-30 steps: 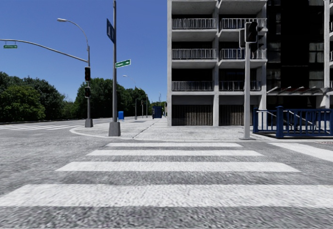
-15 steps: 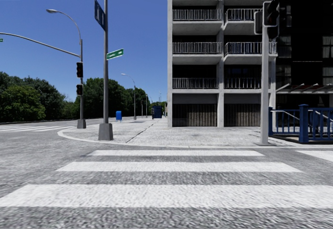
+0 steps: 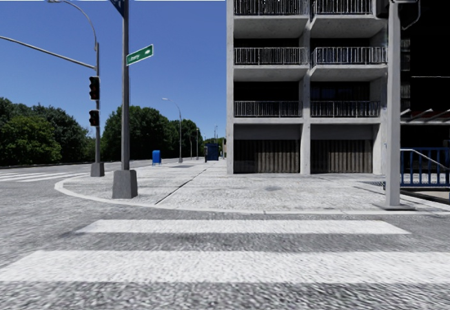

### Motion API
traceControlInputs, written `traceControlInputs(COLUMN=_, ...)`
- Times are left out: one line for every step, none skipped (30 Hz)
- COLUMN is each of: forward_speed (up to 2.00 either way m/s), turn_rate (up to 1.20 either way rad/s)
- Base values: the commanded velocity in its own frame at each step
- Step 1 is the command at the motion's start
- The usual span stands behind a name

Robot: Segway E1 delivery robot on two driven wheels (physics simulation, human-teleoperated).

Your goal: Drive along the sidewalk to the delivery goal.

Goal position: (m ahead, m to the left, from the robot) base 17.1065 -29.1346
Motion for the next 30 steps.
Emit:
traceControlInputs(forward_speed=2.00, turn_rate=0.00)
traceControlInputs(forward_speed=2.00, turn_rate=0.00)
traceControlInputs(forward_speed=2.00, turn_rate=0.00)
traceControlInputs(forward_speed=2.00, turn_rate=0.00)
traceControlInputs(forward_speed=2.00, turn_rate=0.00)
traceControlInputs(forward_speed=2.00, turn_rate=0.00)
traceControlInputs(forward_speed=2.00, turn_rate=0.00)
traceControlInputs(forward_speed=2.00, turn_rate=0.00)
traceControlInputs(forward_speed=2.00, turn_rate=0.00)
traceControlInputs(forward_speed=2.00, turn_rate=0.00)
traceControlInputs(forward_speed=2.00, turn_rate=0.00)
traceControlInputs(forward_speed=2.00, turn_rate=0.00)
traceControlInputs(forward_speed=2.00, turn_rate=0.00)
traceControlInputs(forward_speed=2.00, turn_rate=0.00)
traceControlInputs(forward_speed=2.00, turn_rate=0.00)
traceControlInputs(forward_speed=2.00, turn_rate=0.00)
traceControlInputs(forward_speed=2.00, turn_rate=0.00)
traceControlInputs(forward_speed=2.00, turn_rate=0.00)
traceControlInputs(forward_speed=2.00, turn_rate=0.00)
traceControlInputs(forward_speed=2.00, turn_rate=0.00)
traceControlInputs(forward_speed=2.00, turn_rate=0.00)
traceControlInputs(forward_speed=2.00, turn_rate=0.00)
traceControlInputs(forward_speed=2.00, turn_rate=0.00)
traceControlInputs(forward_speed=2.00, turn_rate=0.00)
traceControlInputs(forward_speed=2.00, turn_rate=-0.44)
traceControlInputs(forward_speed=2.00, turn_rate=-0.55)
traceControlInputs(forward_speed=2.00, turn_rate=-0.59)
traceControlInputs(forward_speed=2.00, turn_rate=-0.59)
traceControlInputs(forward_speed=2.00, turn_rate=-0.60)
traceControlInputs(forward_speed=2.00, turn_rate=-0.60)
